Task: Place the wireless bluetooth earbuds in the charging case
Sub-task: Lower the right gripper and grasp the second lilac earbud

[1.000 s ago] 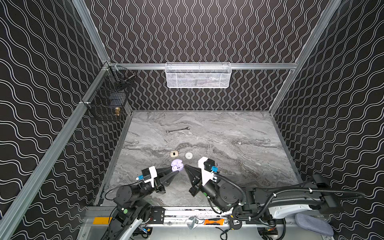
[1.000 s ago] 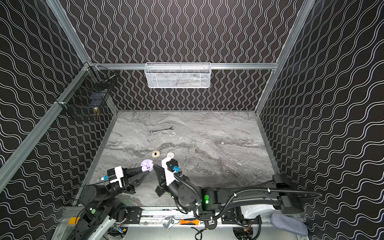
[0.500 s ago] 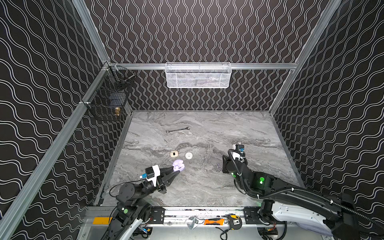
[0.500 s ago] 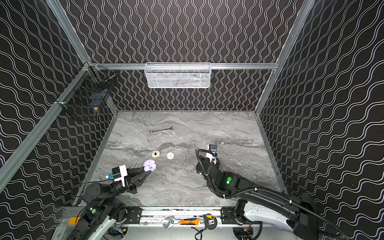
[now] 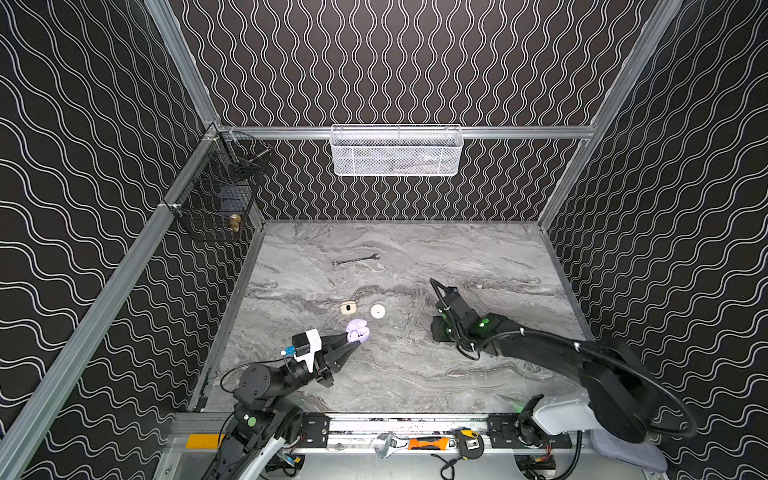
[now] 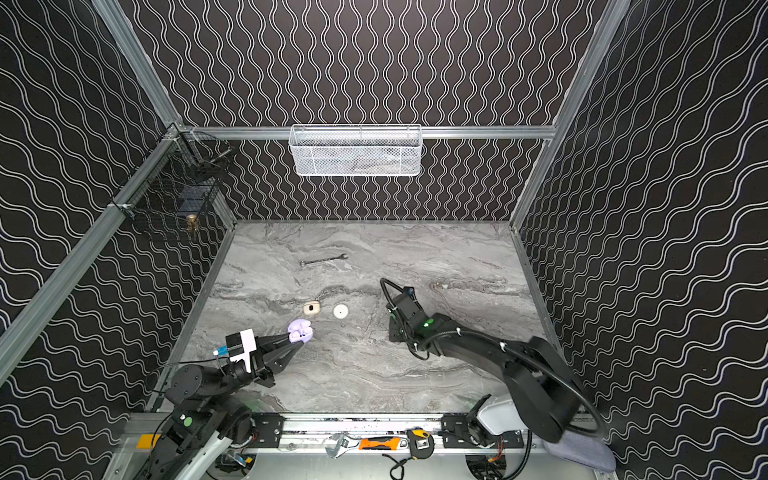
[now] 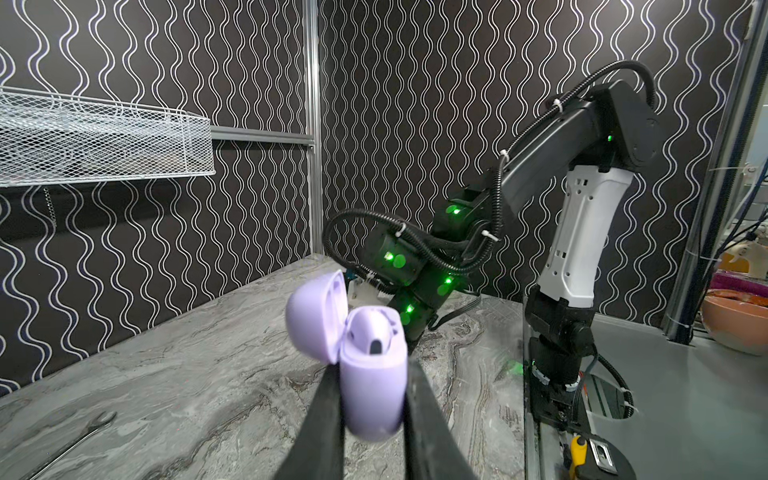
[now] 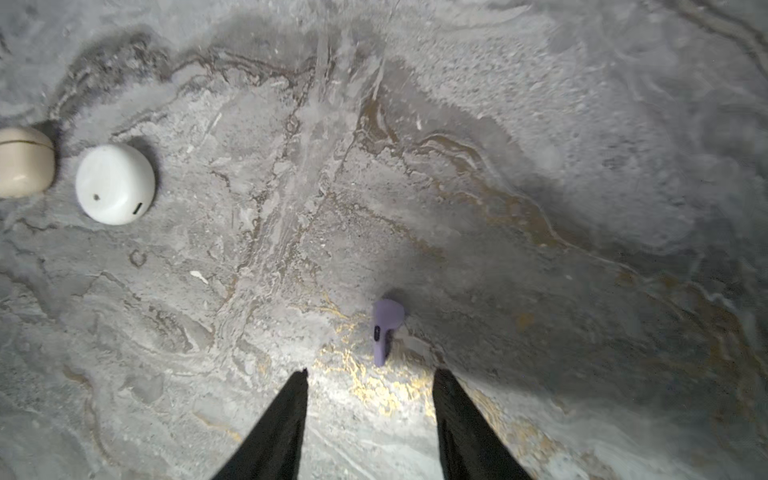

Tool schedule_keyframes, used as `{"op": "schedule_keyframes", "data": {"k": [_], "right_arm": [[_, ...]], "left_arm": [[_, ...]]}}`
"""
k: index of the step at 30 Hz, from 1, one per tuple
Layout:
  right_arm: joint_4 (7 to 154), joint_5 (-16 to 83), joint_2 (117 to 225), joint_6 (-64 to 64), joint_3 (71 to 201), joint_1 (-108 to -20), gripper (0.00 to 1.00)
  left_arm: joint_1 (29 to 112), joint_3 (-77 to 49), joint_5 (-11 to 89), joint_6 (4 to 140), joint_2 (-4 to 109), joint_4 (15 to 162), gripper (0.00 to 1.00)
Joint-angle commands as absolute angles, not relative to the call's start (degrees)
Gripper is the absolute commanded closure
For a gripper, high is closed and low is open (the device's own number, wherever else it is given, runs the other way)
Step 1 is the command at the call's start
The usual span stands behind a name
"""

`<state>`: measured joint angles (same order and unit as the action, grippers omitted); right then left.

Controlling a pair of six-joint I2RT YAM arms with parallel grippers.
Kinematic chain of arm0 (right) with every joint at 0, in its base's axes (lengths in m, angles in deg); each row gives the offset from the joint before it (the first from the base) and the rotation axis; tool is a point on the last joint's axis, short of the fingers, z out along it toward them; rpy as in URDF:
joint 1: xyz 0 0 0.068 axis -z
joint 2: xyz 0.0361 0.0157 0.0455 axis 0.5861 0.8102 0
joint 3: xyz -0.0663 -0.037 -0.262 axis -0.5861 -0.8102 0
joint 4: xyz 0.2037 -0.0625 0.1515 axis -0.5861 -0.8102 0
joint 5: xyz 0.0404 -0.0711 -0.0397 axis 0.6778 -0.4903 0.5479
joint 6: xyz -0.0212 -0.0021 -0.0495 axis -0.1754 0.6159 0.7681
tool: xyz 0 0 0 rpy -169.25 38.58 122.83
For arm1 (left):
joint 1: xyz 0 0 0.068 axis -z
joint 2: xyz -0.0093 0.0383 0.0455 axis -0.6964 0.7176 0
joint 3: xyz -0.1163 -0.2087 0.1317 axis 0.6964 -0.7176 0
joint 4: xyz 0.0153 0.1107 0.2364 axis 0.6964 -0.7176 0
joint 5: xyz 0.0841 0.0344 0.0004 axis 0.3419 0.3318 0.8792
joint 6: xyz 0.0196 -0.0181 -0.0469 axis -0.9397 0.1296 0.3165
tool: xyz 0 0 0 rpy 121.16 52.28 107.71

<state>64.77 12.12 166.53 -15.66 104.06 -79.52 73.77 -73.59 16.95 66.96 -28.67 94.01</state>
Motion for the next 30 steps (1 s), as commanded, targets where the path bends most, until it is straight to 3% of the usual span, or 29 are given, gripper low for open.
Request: {"op": "schedule_keyframes", "data": {"k": [1, 20, 30], "right_arm": [[62.47, 11.9, 170.19, -14.71, 106.81, -79.46, 0.49], [58.13, 7.82, 180.21, -13.99, 112.48, -79.45, 0.58], [58.85, 8.22, 180.54, -14.51, 112.06, -79.45, 0.72]], "left_arm": [[73.7, -73.09, 16.46, 65.87, -28.79, 94.95, 1.0], [73.74, -72.9, 16.53, 65.77, -29.04, 94.56, 1.0], [73.68, -72.76, 16.71, 65.82, -29.12, 94.63, 1.0]]}}
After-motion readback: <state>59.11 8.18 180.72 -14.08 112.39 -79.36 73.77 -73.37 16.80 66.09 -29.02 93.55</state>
